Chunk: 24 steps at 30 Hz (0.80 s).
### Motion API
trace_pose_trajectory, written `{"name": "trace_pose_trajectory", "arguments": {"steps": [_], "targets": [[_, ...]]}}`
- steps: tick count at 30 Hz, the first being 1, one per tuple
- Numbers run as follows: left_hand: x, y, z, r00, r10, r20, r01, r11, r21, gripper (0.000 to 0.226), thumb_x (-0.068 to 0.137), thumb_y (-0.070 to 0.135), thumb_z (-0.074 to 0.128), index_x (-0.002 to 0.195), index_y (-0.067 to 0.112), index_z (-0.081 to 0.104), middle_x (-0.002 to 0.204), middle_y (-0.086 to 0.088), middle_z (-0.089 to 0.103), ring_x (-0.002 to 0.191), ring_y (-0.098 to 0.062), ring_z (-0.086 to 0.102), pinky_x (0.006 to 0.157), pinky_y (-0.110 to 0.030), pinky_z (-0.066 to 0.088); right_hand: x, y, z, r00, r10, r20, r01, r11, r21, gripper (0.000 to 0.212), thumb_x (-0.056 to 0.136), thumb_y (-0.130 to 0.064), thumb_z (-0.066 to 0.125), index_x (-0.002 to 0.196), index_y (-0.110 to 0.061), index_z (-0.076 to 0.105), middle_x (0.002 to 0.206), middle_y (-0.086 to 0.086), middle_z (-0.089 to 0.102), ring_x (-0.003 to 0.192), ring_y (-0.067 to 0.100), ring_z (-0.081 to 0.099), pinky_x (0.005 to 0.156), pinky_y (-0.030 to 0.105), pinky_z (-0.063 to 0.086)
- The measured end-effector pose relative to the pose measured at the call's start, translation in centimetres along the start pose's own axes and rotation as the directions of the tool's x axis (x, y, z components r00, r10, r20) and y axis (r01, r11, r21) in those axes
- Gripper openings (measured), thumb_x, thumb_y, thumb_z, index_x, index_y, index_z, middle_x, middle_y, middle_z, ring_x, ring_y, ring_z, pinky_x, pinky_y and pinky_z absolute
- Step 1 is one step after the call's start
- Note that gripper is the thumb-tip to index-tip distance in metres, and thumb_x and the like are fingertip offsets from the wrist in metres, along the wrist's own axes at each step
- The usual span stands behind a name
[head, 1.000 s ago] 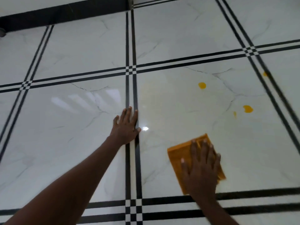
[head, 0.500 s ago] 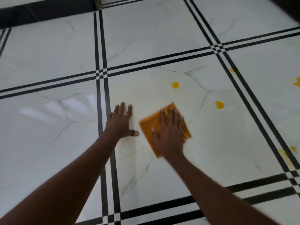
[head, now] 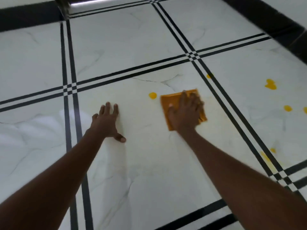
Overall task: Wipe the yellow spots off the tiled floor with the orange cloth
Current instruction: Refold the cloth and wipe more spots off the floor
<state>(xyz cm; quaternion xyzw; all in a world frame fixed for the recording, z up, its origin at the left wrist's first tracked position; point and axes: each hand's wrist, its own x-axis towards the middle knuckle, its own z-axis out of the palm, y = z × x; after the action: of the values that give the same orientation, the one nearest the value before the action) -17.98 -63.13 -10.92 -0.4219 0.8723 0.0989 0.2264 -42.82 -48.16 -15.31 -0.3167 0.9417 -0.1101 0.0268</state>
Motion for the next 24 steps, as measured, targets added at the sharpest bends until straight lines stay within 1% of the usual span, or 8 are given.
{"name": "trace_pose_trajectory", "arguments": {"steps": [4, 7, 12, 15, 18, 20, 22, 24], "targets": [[-0.6, 0.2, -0.5, 1.0, -0.011, 0.012, 0.011, 1.0, 0.027, 0.156, 0.053, 0.069, 0.084, 0.156, 0.012, -0.018, 0.163, -0.02, -0.021, 0.152, -0.039, -0.01, 0.121, -0.055, 0.016, -9.7, -1.0, -0.9, 0.964, -0.254, 0.076, 0.251, 0.967, 0.044, 0.081, 0.093, -0.056, 0.042, 0.161, -0.015, 0.03, 0.166, 0.023, 0.029, 0.153, 0.044, 0.026, 0.126, 0.061, 0.011], [-1.0, 0.4, -0.9, 0.999, -0.026, 0.027, 0.026, 1.0, -0.001, 0.155, 0.054, 0.067, 0.084, 0.156, 0.012, -0.019, 0.162, -0.02, -0.023, 0.152, -0.039, -0.012, 0.122, -0.055, 0.013, -15.5, 4.2, -2.6, 0.974, -0.205, 0.102, 0.2, 0.978, 0.055, 0.081, 0.092, -0.056, 0.045, 0.16, -0.015, 0.034, 0.166, 0.02, 0.031, 0.151, 0.042, 0.03, 0.125, 0.06, 0.014], [-0.8, 0.2, -0.2, 0.999, -0.022, 0.045, 0.027, 0.994, -0.109, 0.154, 0.055, 0.065, 0.085, 0.155, 0.019, -0.023, 0.161, -0.015, -0.03, 0.15, -0.036, -0.021, 0.123, -0.055, 0.003, -4.7, 7.3, -2.4, 0.997, 0.047, 0.054, -0.046, 0.999, -0.014, 0.08, 0.093, -0.055, 0.032, 0.158, -0.009, 0.035, 0.157, 0.035, 0.036, 0.145, 0.052, 0.033, 0.122, 0.067, 0.017], [-0.6, -0.3, 0.4, 1.0, -0.001, 0.016, 0.003, 0.994, -0.111, 0.152, 0.056, 0.069, 0.083, 0.155, 0.022, -0.023, 0.161, -0.013, -0.031, 0.15, -0.034, -0.023, 0.123, -0.054, 0.002, 3.5, 3.4, -1.1, 0.999, 0.042, 0.032, -0.042, 0.999, 0.001, 0.084, 0.091, -0.059, 0.03, 0.158, -0.008, 0.032, 0.156, 0.037, 0.035, 0.146, 0.055, 0.031, 0.122, 0.069, 0.014], [-0.4, -0.5, 0.6, 1.0, -0.008, 0.011, 0.009, 0.997, -0.082, 0.153, 0.055, 0.071, 0.081, 0.155, 0.023, -0.023, 0.161, -0.013, -0.029, 0.15, -0.034, -0.022, 0.123, -0.054, 0.003, 5.9, -5.3, 0.9, 0.978, -0.182, 0.097, 0.186, 0.982, -0.03, 0.083, 0.088, -0.059, 0.032, 0.157, -0.014, 0.036, 0.156, 0.032, 0.038, 0.146, 0.052, 0.033, 0.123, 0.066, 0.016], [-0.4, -0.4, 0.5, 1.0, -0.001, 0.011, 0.002, 0.997, -0.071, 0.151, 0.056, 0.071, 0.081, 0.155, 0.022, -0.022, 0.162, -0.013, -0.029, 0.15, -0.035, -0.022, 0.123, -0.054, 0.005, 4.6, -9.9, 1.8, 0.912, -0.391, 0.126, 0.397, 0.918, -0.023, 0.08, 0.091, -0.061, 0.032, 0.16, -0.02, 0.032, 0.161, 0.026, 0.036, 0.149, 0.047, 0.031, 0.124, 0.063, 0.016], [-0.5, -0.6, 0.6, 1.0, 0.006, 0.0, -0.006, 0.997, -0.072, 0.15, 0.057, 0.071, 0.08, 0.155, 0.022, -0.022, 0.162, -0.013, -0.029, 0.15, -0.035, -0.022, 0.123, -0.055, 0.005, 2.0, -9.5, 1.5, 0.825, -0.533, 0.188, 0.547, 0.837, -0.028, 0.078, 0.095, -0.063, 0.032, 0.162, -0.024, 0.025, 0.165, 0.019, 0.031, 0.153, 0.041, 0.027, 0.126, 0.06, 0.015], [-0.8, -0.7, 0.5, 1.0, -0.002, -0.001, 0.002, 0.995, -0.103, 0.15, 0.056, 0.071, 0.08, 0.155, 0.022, -0.021, 0.162, -0.012, -0.028, 0.15, -0.034, -0.022, 0.122, -0.055, 0.004, 0.1, -5.0, 0.4, 0.788, -0.582, 0.2, 0.601, 0.798, -0.048, 0.076, 0.096, -0.063, 0.033, 0.162, -0.025, 0.027, 0.166, 0.016, 0.032, 0.153, 0.039, 0.029, 0.125, 0.058, 0.017]]}}
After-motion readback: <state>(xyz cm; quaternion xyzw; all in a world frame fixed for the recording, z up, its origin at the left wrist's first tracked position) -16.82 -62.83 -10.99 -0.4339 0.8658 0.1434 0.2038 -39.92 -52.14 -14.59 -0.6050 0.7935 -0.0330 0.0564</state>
